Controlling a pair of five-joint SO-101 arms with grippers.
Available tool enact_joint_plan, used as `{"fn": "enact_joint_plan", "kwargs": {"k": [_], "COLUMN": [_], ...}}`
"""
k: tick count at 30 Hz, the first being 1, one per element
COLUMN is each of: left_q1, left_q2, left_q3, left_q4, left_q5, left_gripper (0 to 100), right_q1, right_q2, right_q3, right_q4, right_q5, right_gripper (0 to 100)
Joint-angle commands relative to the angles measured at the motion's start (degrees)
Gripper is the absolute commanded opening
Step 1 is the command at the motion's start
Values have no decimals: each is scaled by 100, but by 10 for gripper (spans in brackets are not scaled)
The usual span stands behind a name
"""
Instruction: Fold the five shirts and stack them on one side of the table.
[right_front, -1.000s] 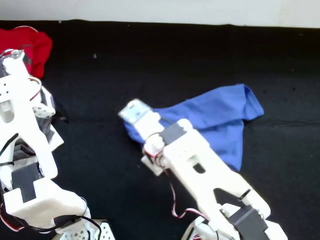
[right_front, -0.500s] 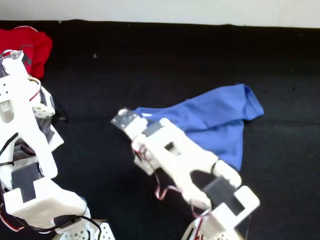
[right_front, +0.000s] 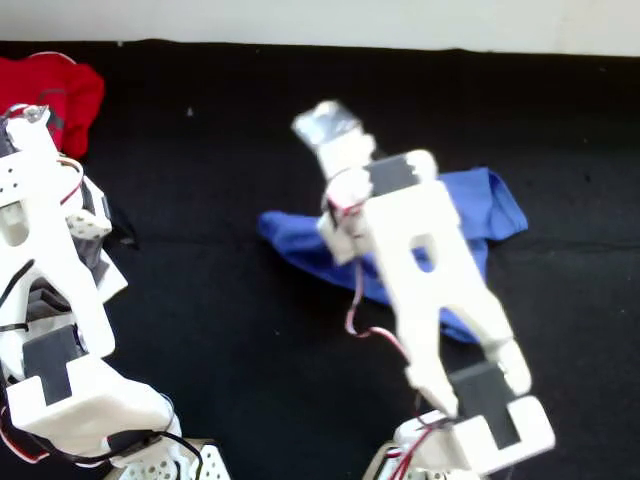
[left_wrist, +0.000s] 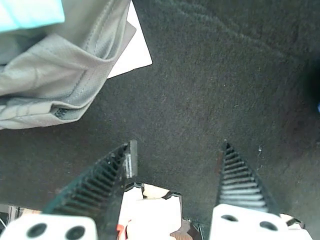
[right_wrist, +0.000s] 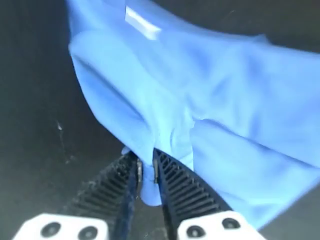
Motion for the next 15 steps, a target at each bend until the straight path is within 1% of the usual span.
{"fn": "enact_joint_plan", "kwargs": {"k": [1, 4, 7, 15], "left_q1": [57, 145, 163, 163], "left_q2": [-233, -233, -233, -242], "left_q3": [92, 198, 295, 409], "left_q4": [35, 35, 35, 35], "left_q5": [18, 18, 18, 18], "left_gripper": [256, 256, 256, 256], "right_q1": [312, 277, 40, -901], "right_q2": [-927, -1244, -1235, -954], "right_q3": [-1095, -1789, -2484, -4347], "right_q4": [171, 4, -75, -119], "right_q5": [79, 79, 79, 79], "right_gripper": [6, 6, 6, 6]}}
